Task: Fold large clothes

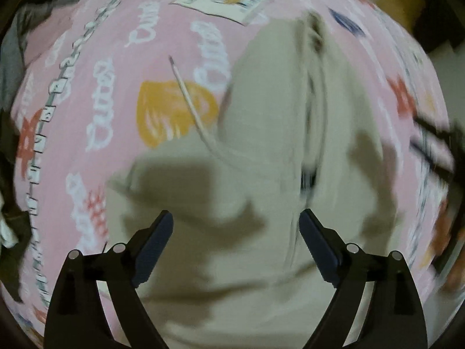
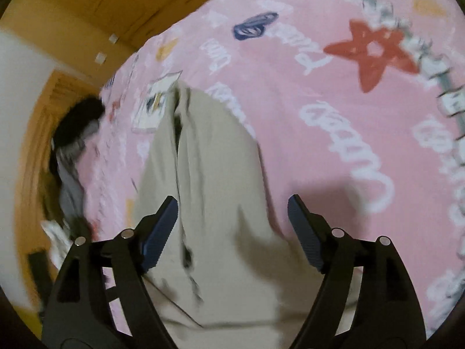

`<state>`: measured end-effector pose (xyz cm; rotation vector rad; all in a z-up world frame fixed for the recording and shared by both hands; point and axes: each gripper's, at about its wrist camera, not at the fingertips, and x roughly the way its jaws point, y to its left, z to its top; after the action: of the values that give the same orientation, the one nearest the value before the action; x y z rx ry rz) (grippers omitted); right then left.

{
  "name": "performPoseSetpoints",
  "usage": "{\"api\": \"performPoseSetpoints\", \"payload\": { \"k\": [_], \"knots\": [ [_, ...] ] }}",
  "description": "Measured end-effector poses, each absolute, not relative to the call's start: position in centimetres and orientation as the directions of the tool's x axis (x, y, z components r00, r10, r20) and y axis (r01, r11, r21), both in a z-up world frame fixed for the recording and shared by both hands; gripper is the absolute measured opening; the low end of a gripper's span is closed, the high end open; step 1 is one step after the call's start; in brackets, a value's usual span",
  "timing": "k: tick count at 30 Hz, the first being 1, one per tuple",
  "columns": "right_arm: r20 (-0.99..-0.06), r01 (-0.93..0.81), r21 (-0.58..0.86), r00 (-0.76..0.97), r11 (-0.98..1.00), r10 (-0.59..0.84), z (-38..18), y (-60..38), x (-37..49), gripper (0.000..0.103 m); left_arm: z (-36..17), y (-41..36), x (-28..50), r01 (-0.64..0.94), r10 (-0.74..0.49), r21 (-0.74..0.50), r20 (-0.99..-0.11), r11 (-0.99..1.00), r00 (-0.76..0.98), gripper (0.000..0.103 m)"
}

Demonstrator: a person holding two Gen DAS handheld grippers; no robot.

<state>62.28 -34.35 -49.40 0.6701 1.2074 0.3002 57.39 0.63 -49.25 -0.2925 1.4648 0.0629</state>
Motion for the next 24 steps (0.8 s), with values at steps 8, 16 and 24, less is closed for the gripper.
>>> {"api": "performPoseSetpoints", "payload": {
  "k": [8,16,24],
  "knots": [
    [-0.735,0.165,0.668,0.302,0.726,0.607,-53.3,-33.9,68.7,0.081,-53.7,4.6,66.4,-0.468,-0.196,-0.218,-0.976,0.856,0.096,0.085],
    [-0.806,0.107,0.573,0.252,0.813,0.535,-55.6,-30.7,71.1,0.083,-57.9,4.7,68.5,-0.627,-0.257,-0.273,-0.959,0.73,0.118,0.06],
    [-0.835,0.002,0.495,0.278,0.869,0.475,-56.2,-25.8,72.2,0.047,-59.8,2.9,70.8,-0.58,-0.268,-0.268,-0.959,0.769,0.087,0.015]
  ]
}}
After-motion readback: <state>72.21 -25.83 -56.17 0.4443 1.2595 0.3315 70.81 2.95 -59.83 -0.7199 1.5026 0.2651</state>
